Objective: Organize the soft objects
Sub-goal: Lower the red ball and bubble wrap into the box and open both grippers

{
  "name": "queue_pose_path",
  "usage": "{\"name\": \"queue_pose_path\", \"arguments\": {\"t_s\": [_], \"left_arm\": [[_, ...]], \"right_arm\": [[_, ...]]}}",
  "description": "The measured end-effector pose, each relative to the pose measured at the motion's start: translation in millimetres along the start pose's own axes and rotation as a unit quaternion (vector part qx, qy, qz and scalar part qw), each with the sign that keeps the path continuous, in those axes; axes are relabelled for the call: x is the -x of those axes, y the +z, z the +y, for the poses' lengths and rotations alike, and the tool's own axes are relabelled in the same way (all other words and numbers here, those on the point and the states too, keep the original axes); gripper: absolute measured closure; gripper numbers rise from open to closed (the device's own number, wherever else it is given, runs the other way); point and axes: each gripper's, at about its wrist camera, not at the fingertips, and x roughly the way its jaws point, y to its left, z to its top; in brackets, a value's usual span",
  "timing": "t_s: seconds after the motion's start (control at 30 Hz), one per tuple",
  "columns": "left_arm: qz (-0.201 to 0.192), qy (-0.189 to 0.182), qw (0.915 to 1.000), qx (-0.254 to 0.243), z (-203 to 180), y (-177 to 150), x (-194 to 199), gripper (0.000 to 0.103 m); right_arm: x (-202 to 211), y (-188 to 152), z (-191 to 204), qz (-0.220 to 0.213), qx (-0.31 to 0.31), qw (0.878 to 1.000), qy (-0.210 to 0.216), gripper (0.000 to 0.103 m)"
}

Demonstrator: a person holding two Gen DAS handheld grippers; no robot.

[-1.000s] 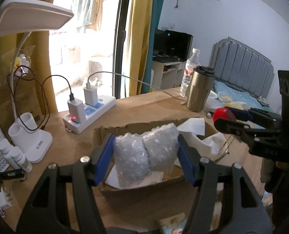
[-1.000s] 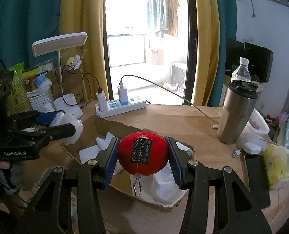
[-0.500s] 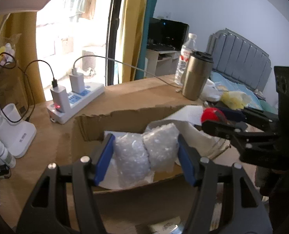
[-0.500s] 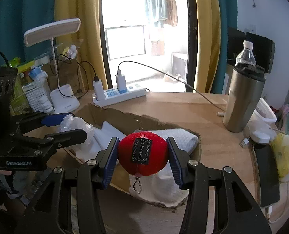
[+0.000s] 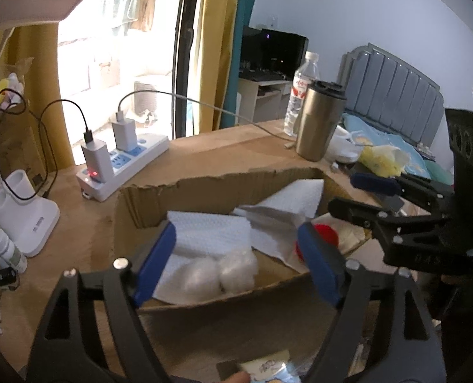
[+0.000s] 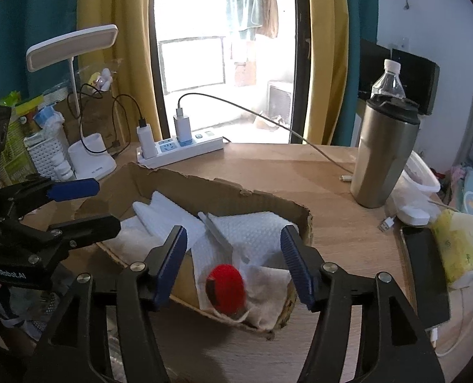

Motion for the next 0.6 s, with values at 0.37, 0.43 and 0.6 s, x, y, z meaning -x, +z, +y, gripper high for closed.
{"name": "queue_pose_path", "arguments": {"t_s": [0.37,0.43,0.6], "left_arm": [[-0.024,0.003,0.9997,0.005,2,-2,26,0.021],[-0.029,0.004,0.9996,0.007,2,-3,32,0.021],[-0.037,0.006,0.9993,0.009,2,-6,43,0.021]], "right_arm": [[20,-2,4,-0.01,0.001,1.0,-0.006,0.037],[24,-3,6,-0.011,0.002,1.0,-0.007,0.037],[34,-4,12,-0.016,0.005,1.0,-0.008,0.037]]}}
